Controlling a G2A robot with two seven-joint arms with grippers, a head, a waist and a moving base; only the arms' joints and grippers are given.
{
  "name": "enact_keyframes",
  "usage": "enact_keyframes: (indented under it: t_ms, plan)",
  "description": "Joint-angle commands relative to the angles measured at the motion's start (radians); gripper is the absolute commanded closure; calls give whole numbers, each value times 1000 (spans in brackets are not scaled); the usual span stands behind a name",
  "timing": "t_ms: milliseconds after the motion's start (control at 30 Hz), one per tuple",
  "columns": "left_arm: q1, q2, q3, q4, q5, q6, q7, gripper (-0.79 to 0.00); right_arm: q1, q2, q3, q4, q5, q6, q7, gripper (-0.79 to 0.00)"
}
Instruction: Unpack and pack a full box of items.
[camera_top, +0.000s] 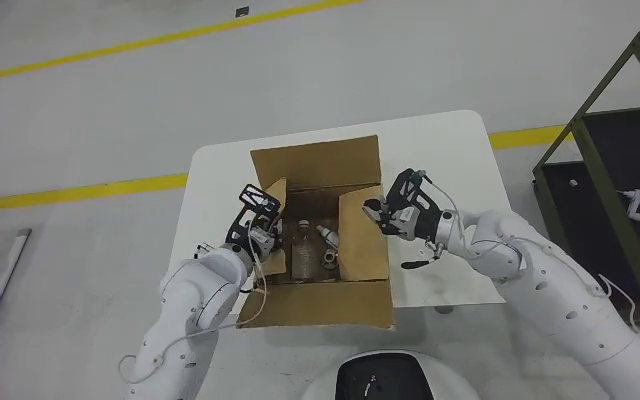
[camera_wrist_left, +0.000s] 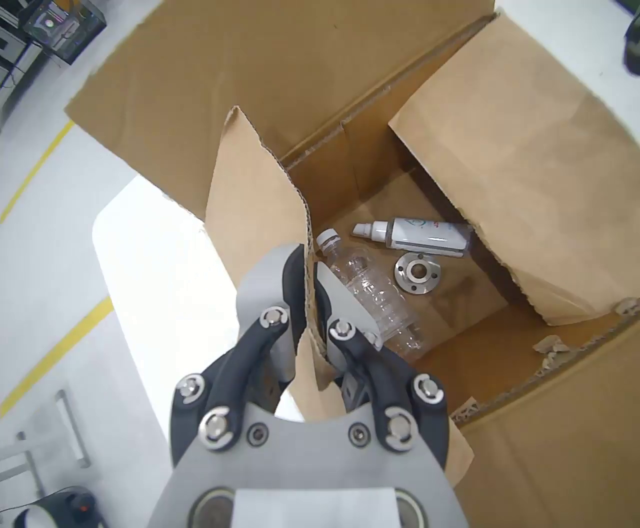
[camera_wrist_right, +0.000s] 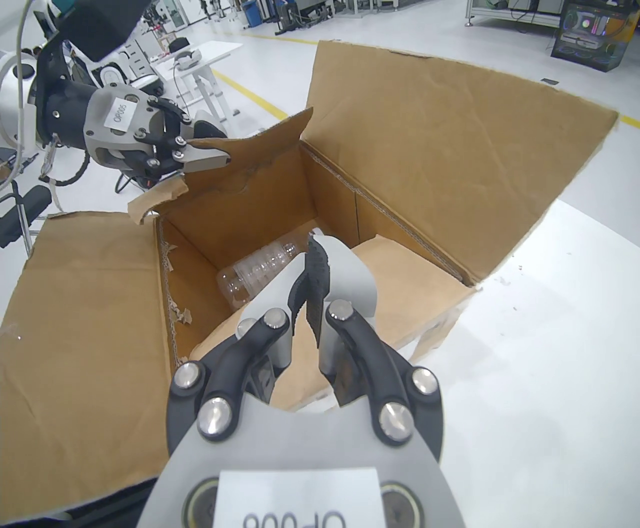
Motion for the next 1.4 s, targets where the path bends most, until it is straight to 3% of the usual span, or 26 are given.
enact_keyframes:
  t_ms: [0,67,100,133,167,733,1133,1367]
  plan:
    - [2,0,-28,-4,-90,12,-10,0,1,0,5,2,2,-4,5,0]
    - [1,1,-48,-3,-131,6,-24,0,2,-2,3,12,2,-8,17,0]
    - [2,2,-58,-1,-149,9,-25,-354,3,-2,1,18,5,-9,24,0]
    - [3,3,-66,0,-161,6,-29,-763,4,-4,-1,23,7,-10,29,0]
    - [2,5,-74,1,-155,2,-31,-785,6,-5,-4,27,9,-13,33,0]
    - [-18,33,-103,17,265,-119,-14,-785,-7,-10,11,54,12,-22,53,0]
    - [2,34,-40,79,531,-86,-21,-785,-30,-10,28,48,11,-21,67,0]
    - [11,30,-29,114,572,-65,-1,-785,-30,-14,29,44,13,-17,65,0]
